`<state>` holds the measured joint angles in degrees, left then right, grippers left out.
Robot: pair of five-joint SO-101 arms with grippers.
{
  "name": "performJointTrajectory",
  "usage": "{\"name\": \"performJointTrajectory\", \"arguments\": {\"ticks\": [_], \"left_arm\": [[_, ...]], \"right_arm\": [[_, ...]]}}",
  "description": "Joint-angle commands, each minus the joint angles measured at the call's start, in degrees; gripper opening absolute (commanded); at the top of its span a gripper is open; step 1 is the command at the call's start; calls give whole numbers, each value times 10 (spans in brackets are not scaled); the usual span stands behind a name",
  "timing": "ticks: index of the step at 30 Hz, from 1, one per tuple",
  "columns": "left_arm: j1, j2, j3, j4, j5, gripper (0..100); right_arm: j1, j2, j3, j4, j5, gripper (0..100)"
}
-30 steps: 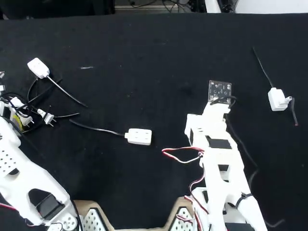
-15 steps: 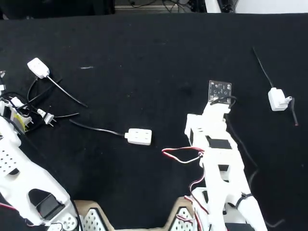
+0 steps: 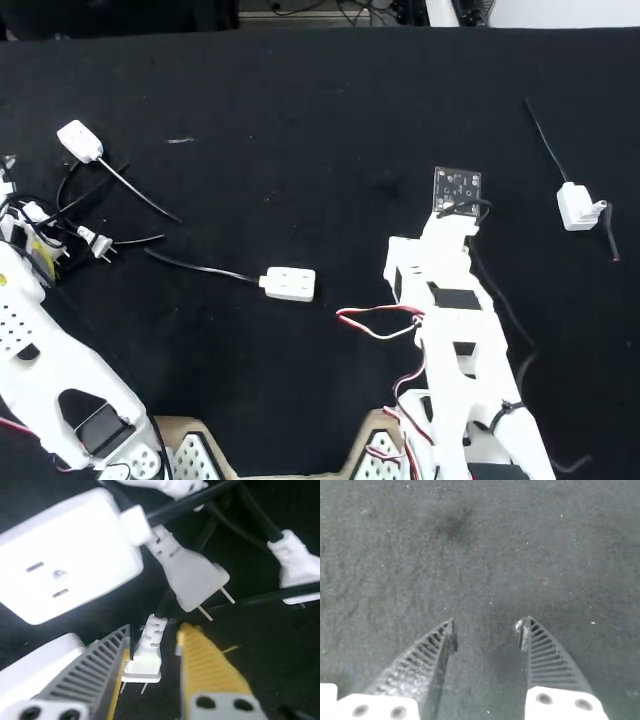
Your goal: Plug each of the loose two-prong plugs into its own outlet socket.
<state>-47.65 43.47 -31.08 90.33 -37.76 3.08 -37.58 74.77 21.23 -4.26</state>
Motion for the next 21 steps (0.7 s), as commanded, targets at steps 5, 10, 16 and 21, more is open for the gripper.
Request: {"name": "performJointTrajectory", "arguments": {"ticks": [5, 10, 16, 21], "left_arm": [[-5, -24, -88, 74, -3, 34], [-4, -44, -138, 104, -2, 30], [-9, -82, -141, 105, -2, 30], [-11, -122, -138, 105, -2, 30]], "right_arm": [[-9, -10, -29, -10, 1, 198], [-9, -9, -29, -10, 1, 198], [-9, -9, -29, -10, 1, 198], [-9, -9, -29, -10, 1, 198]]}}
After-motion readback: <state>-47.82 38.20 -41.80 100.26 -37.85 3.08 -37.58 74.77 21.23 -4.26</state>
